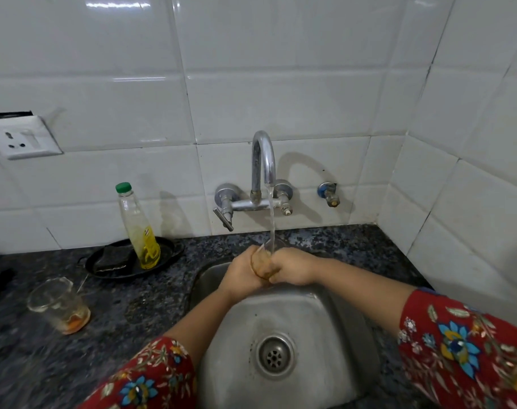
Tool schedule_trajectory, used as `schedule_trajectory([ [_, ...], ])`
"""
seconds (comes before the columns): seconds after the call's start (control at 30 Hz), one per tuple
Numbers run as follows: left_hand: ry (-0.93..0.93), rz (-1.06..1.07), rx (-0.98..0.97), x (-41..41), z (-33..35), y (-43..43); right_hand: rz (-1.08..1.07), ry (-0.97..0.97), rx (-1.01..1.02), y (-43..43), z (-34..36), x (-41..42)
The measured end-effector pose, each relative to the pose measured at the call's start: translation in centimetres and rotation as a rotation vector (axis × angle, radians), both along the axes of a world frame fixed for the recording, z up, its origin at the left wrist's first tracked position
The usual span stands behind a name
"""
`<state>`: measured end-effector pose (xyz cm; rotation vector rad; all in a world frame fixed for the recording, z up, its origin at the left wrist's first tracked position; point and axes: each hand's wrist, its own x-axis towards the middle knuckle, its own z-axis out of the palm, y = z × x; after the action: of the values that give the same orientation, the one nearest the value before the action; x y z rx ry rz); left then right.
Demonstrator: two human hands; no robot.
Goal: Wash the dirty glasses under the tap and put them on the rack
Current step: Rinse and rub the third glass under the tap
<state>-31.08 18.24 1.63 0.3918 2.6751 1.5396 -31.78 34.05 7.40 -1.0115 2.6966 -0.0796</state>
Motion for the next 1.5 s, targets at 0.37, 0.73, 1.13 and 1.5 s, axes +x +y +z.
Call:
schedule_trajectory([
  [0.37,0.158,0.126,-0.400,0.6,-0.5,-0.3,-0.616,-0.916,-0.888,-1.5,-0.7,1.0],
  [0.73,0.233,-0.084,-1.500,1.1,-0.4,-2.9,-1.111,-1.036,-1.111,-1.4,-5.7,4.6],
  [1.13,-0.191,-0.235,-0.281,-1.1,-0.8,-2.7,0.188,0.190,-0.209,1.3,-6.0,2.6],
  [1.5,0.056,-0.172,-0.081,-1.6,-0.1,-0.2,-0.002,-0.019,-0.044,0.3,-1.0,0.2],
])
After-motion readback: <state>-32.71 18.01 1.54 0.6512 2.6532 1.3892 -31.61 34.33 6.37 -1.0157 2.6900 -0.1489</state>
